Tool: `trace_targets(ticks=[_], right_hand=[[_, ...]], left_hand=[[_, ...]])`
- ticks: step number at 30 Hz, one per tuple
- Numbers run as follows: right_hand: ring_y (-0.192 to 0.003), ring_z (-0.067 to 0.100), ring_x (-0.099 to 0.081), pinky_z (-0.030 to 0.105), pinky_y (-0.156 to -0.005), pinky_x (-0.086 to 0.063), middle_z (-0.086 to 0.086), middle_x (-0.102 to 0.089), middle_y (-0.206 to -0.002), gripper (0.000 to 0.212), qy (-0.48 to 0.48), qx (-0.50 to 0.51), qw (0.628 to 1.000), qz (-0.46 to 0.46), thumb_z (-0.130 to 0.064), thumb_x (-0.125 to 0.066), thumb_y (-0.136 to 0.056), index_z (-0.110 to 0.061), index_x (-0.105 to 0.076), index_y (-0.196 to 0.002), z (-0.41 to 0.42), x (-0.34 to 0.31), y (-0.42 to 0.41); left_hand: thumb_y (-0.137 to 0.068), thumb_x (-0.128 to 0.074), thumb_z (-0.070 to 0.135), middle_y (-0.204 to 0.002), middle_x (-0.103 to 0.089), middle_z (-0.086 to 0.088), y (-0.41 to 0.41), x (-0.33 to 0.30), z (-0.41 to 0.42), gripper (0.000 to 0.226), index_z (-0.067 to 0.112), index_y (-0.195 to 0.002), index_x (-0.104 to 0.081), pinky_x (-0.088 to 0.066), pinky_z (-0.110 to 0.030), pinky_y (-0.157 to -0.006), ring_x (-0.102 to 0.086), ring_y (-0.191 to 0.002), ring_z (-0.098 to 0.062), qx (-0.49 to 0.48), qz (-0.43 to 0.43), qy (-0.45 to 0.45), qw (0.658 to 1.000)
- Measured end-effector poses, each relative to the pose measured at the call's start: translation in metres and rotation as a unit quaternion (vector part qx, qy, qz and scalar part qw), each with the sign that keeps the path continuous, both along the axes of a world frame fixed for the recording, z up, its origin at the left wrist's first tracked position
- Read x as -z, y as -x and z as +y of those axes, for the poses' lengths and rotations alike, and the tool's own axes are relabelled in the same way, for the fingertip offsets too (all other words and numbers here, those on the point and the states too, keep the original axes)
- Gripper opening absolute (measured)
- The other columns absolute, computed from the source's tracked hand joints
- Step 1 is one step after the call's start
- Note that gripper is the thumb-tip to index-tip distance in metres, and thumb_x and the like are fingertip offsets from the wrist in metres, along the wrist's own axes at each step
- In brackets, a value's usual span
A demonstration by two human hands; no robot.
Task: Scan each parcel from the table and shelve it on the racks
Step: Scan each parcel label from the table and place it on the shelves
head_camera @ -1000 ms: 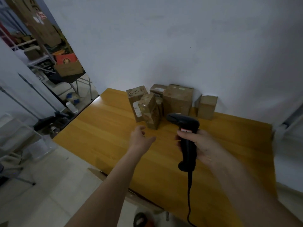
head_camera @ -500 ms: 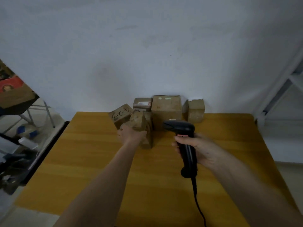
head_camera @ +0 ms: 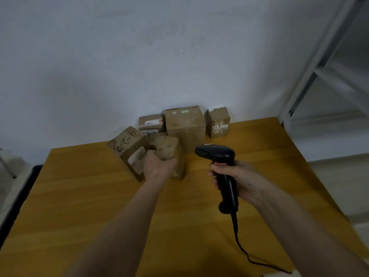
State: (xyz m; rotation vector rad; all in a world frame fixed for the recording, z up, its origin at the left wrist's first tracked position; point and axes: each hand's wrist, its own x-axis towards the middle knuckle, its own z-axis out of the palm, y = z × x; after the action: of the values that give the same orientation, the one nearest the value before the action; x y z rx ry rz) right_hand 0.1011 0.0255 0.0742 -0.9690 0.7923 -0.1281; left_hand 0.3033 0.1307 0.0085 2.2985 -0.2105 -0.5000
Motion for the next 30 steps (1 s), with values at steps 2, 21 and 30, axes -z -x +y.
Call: trace_targets(ticks=[2,21,30], right_hand=[[-0.072,0.023,-0.065,0.038,-0.076,-0.052,0.012,-0.071,-0.084,0.021,0.004,0.026,1.0,-0.001,-0.006,-0.073,-0.081,-0.001,-0.069,-0.101,-0.003,0.001,0.003],[-0.059,0.02,-0.059,0.032,-0.06,-0.051,0.008,-0.066,-0.067,0.006,-0.02,0.058,0.995,0.079,-0.002,-0.069,-0.085,-0.002,-0.066,-0.09,0.003,0.047,0.017],[-0.061,0.022,-0.059,0.033,-0.062,-0.05,0.011,-0.066,-0.071,0.008,-0.005,0.083,0.989,0.119,-0.001,-0.069,-0.085,-0.002,-0.064,-0.09,-0.007,0.054,0.024]], left_hand=[[-0.074,-0.08,0.015,-0.126,-0.052,-0.004,0.014,0.004,-0.004,0.067,0.016,-0.13,-0.045,-0.046,-0.021,-0.074,-0.051,-0.107,-0.02,0.076,0.009,0.029,0.997],[-0.079,-0.058,-0.018,-0.143,-0.029,-0.015,0.077,0.095,0.054,0.069,0.01,-0.14,-0.038,-0.045,-0.033,-0.096,-0.044,-0.123,-0.031,0.195,-0.021,-0.075,0.978],[-0.093,-0.057,0.026,-0.139,-0.038,-0.015,0.093,0.109,0.03,0.054,0.004,-0.139,-0.039,-0.04,-0.041,-0.102,-0.041,-0.124,-0.031,0.172,0.024,-0.137,0.975]])
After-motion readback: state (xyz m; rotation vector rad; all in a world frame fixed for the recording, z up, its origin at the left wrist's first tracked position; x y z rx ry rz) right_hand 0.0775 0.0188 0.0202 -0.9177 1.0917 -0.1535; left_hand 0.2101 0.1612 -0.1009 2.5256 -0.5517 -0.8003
